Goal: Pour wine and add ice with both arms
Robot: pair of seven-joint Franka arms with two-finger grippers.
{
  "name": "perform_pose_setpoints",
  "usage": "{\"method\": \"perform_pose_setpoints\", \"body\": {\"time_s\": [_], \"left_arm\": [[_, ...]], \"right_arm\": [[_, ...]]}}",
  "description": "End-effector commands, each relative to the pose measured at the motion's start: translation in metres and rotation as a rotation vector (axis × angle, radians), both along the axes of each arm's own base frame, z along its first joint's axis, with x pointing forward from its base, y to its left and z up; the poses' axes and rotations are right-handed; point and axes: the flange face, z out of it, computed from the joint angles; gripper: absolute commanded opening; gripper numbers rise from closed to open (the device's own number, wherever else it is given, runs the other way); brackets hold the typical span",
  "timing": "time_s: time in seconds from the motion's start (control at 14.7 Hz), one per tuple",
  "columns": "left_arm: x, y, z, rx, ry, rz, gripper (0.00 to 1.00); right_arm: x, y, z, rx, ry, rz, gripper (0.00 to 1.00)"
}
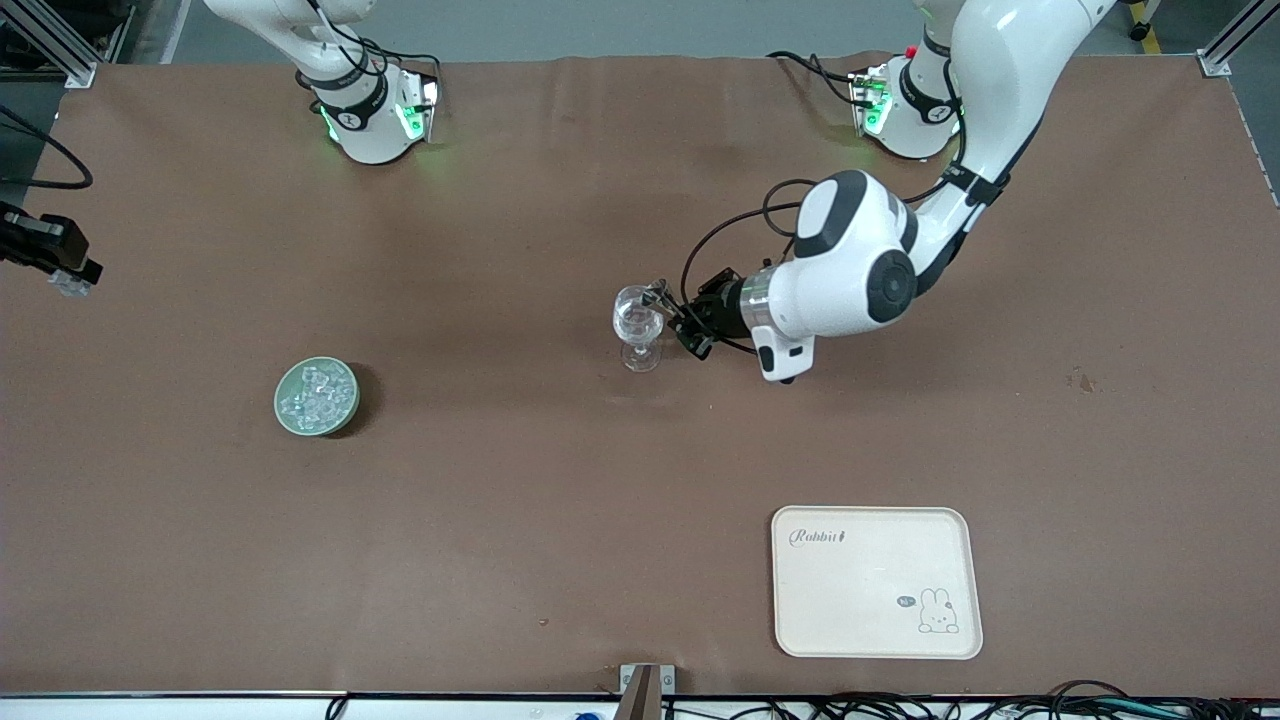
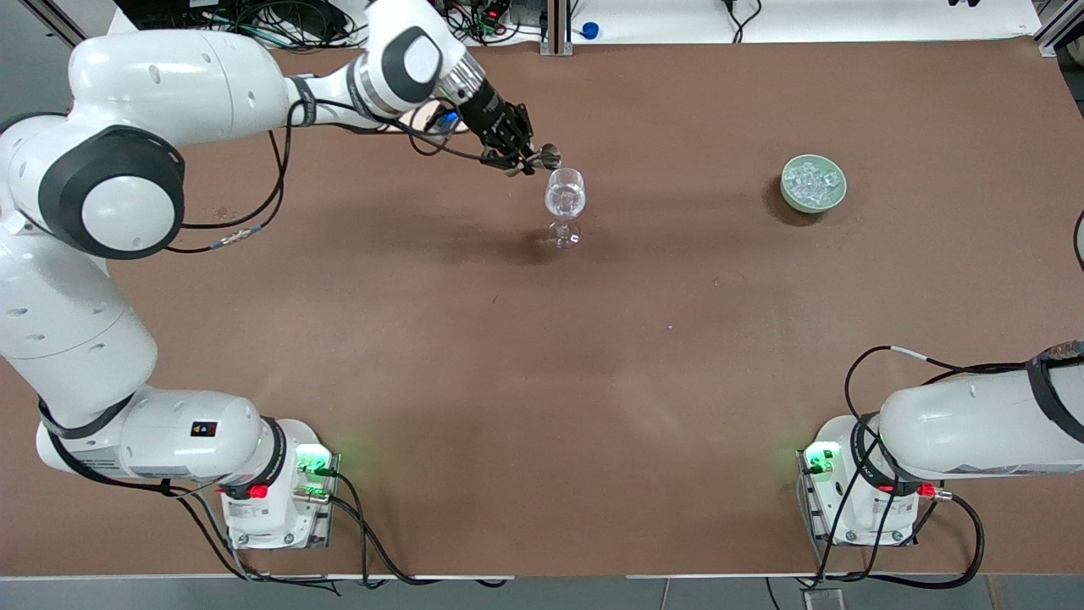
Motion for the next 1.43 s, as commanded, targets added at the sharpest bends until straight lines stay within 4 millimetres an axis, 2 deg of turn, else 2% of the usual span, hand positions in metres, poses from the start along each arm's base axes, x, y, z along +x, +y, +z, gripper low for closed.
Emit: {"method": "perform_pose_setpoints", "body": {"time_s": [0.0,0.27,0.41,0.55,0.61,0.75,0.89,1.02,1.23,1.36], "left_arm": [[0.014,0.037,0.023,-0.080,0.035,-0.011,0.01],[0.031,0.101,0.028,-0.181,0.083,-0.040,0.01],[0.041,0.136,0.026,-0.237,0.083,-0.044,0.02],[0.050,0.186,0.021,-0.300,0.089,-0.053,0.02],[0.055,0.216,0.019,-0.342,0.083,-0.057,0.02],[0.057,0.281,0.012,-0.432,0.066,-0.057,0.01],[0.058,0.341,-0.001,-0.454,0.072,-0.004,0.00],[0.058,0.385,-0.017,-0.486,0.034,-0.013,0.00],[0.059,0.458,-0.055,-0.580,0.020,0.017,0.00],[0.051,0.498,-0.085,-0.658,0.012,0.065,0.00]], "right_arm": [[-0.004,0.022,0.003,0.003,-0.002,-0.024,0.03],[-0.008,0.082,0.003,0.001,0.001,-0.073,0.03],[-0.013,0.122,0.003,0.001,0.000,-0.100,0.03],[-0.021,0.170,0.001,0.002,-0.003,-0.129,0.03],[-0.025,0.194,-0.003,0.000,0.000,-0.132,0.03],[-0.030,0.229,-0.015,0.003,0.023,-0.101,0.03],[-0.029,0.258,-0.028,0.027,0.032,-0.126,0.03],[-0.032,0.297,-0.047,0.023,0.038,-0.143,0.02],[-0.040,0.373,-0.088,0.001,0.040,-0.165,0.02],[-0.041,0.405,-0.113,0.007,0.026,-0.166,0.02]]}}
